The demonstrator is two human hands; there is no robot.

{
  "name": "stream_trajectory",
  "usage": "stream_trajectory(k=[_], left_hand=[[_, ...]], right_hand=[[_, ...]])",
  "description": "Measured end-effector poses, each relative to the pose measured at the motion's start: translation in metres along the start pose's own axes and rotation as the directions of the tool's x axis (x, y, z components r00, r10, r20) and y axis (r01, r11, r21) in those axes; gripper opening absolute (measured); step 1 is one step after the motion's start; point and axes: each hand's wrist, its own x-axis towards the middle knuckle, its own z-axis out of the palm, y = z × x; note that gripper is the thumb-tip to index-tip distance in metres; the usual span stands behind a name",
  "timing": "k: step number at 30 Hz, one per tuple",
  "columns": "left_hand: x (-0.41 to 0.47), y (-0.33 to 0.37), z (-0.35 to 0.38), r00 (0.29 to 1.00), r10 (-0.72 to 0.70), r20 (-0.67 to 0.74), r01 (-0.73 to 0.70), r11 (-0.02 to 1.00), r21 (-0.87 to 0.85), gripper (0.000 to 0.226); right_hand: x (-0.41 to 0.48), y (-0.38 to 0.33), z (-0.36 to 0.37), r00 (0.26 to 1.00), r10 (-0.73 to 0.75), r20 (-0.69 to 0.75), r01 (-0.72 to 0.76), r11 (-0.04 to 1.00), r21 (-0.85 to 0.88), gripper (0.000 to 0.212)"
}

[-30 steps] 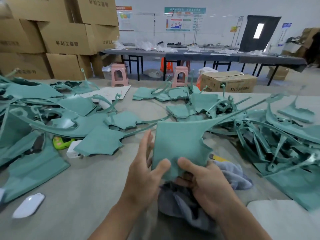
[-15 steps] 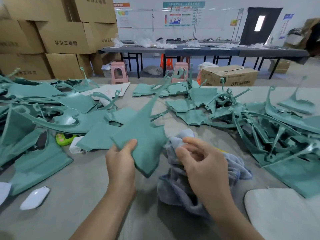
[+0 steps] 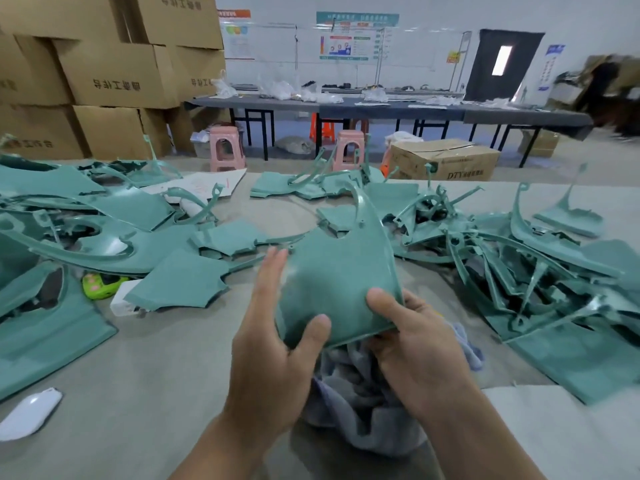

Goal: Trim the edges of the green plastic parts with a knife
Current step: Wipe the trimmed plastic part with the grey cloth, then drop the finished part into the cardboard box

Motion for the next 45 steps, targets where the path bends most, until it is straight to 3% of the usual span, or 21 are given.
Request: stream_trajectory(k=[3,6,7,8,9,10,11,13,15,18,20,21,23,25,28,31,34,38,41,43,45], left_hand=[[0.005,-0.004,-0.001,0.985,-0.16,0.065,0.172,0.94,-0.296,0.051],[0.008,-0.004,0.002,0.924,-0.293,0.245,0.382,0.714,-0.587,0.027],[0.009,-0.001,0.003,0.897,-0.321,0.303,0.441,0.639,-0.631,0.026],[0.01,0.002,0.003,0.881,-0.347,0.322,0.472,0.604,-0.642,0.027],[0.012,0.006,0.003,0.886,-0.366,0.285,0.461,0.627,-0.629,0.03],[0.015,0.008,0.0,0.909,-0.365,0.199,0.409,0.696,-0.59,0.04],[0.016,0.011,-0.003,0.936,-0.335,0.109,0.341,0.788,-0.512,0.053],[0.014,0.024,-0.008,0.983,-0.173,0.06,0.183,0.943,-0.277,0.065],[0.004,0.038,-0.007,0.967,0.017,0.253,0.034,0.98,-0.196,0.075],[-0.005,0.055,-0.002,0.846,0.129,0.518,0.076,0.931,-0.356,0.083],[-0.004,0.065,-0.001,0.858,0.098,0.504,0.066,0.952,-0.298,0.061],[-0.002,0.069,0.0,0.872,0.095,0.479,-0.028,0.989,-0.145,0.054],[0.004,0.07,0.002,0.892,0.102,0.44,-0.224,0.946,0.235,0.061],[0.01,0.076,0.004,0.924,0.094,0.37,-0.263,0.859,0.439,0.069],[-0.005,0.089,0.015,0.921,0.097,0.376,-0.264,0.867,0.423,0.074],[-0.041,0.093,0.026,0.809,0.187,0.557,-0.377,0.893,0.248,0.075],[-0.038,0.082,0.02,0.789,0.15,0.596,-0.404,0.858,0.319,0.065],[-0.02,0.086,0.008,0.878,-0.008,0.479,-0.224,0.877,0.424,0.069],[-0.028,0.107,0.01,0.915,-0.019,0.403,-0.051,0.985,0.163,0.041],[-0.04,0.129,0.02,0.817,-0.076,0.572,0.223,0.956,-0.192,0.035],[-0.055,0.146,0.032,0.704,-0.077,0.706,0.454,0.814,-0.362,0.042]], right_hand=[[-0.002,0.0,-0.001,0.999,0.0,0.041,0.007,0.985,-0.175,0.024],[-0.007,-0.005,0.003,0.999,-0.045,-0.018,0.036,0.937,-0.349,0.027],[-0.008,-0.004,0.001,0.989,-0.126,-0.084,0.069,0.868,-0.491,0.029],[-0.008,-0.003,-0.001,0.952,-0.267,-0.151,0.092,0.717,-0.691,0.032],[-0.011,-0.003,-0.001,0.873,-0.449,-0.188,0.083,0.518,-0.852,0.032],[-0.017,-0.005,0.002,0.798,-0.58,-0.161,0.104,0.396,-0.912,0.027],[-0.024,-0.007,0.008,0.805,-0.586,-0.096,0.162,0.372,-0.914,0.027],[-0.038,-0.009,0.028,0.957,-0.287,0.04,0.229,0.668,-0.708,0.048],[-0.042,-0.003,0.043,0.995,-0.1,0.015,0.094,0.863,-0.496,0.067],[-0.047,-0.014,0.042,0.98,-0.038,-0.194,-0.009,0.972,-0.234,0.036],[-0.055,-0.03,0.037,0.977,0.027,-0.212,-0.022,0.999,0.026,0.027],[-0.06,-0.036,0.033,0.978,0.021,-0.206,-0.004,0.996,0.084,0.025],[-0.068,-0.035,0.026,0.969,-0.005,-0.248,0.022,0.997,0.068,0.022],[-0.075,-0.029,0.024,0.968,-0.016,-0.25,0.021,1.0,0.018,0.022],[-0.082,-0.031,0.022,0.968,0.018,-0.249,-0.006,0.999,0.051,0.025],[-0.088,-0.041,0.016,0.957,0.113,-0.266,-0.083,0.989,0.119,0.03],[-0.101,-0.036,0.005,0.955,0.069,-0.287,-0.031,0.99,0.135,0.028],[-0.133,-0.024,-0.019,0.956,0.088,-0.278,-0.049,0.988,0.146,0.027],[-0.164,-0.027,-0.045,0.95,0.074,-0.302,-0.031,0.989,0.146,0.031],[-0.185,-0.037,-0.061,0.939,0.047,-0.34,-0.005,0.992,0.123,0.032],[-0.204,-0.049,-0.074,0.928,0.011,-0.373,0.025,0.996,0.091,0.038]])
